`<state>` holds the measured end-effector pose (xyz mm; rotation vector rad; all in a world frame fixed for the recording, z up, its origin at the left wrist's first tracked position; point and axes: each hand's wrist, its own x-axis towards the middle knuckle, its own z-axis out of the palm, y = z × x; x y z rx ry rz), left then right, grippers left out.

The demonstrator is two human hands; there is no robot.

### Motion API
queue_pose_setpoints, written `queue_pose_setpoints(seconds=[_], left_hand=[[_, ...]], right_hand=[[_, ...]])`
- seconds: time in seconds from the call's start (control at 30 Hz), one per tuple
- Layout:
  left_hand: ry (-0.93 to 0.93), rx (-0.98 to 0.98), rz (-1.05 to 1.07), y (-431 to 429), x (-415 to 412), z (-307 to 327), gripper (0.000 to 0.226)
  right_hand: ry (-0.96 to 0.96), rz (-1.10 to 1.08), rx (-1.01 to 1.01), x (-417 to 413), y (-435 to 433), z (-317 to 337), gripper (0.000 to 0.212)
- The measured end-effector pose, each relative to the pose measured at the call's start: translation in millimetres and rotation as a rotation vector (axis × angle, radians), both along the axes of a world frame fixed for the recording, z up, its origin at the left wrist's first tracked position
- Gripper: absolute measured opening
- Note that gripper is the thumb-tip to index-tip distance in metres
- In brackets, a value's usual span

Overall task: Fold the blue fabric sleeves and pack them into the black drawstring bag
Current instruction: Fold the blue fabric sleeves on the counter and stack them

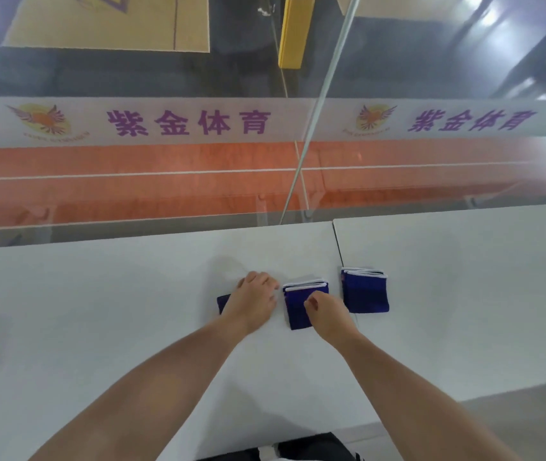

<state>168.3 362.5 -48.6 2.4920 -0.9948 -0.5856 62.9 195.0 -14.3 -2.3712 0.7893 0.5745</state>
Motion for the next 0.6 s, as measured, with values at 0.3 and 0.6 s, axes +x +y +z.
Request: queue_pose_setpoints(seconds=[0.3, 0.6], left_hand=[[0.007, 0.074, -0.071, -67.1, -51.2, -16.9, 0.045], [0.105, 0.402, 0.069, -98.8, -45.9, -41.9, 0.064]], right_hand=[[0.014, -0.204, -0.052, -78.2, -56.9, -14.3, 0.023], [0.001, -0.059, 0.122, -76.5, -87.8, -48.7, 0.02]])
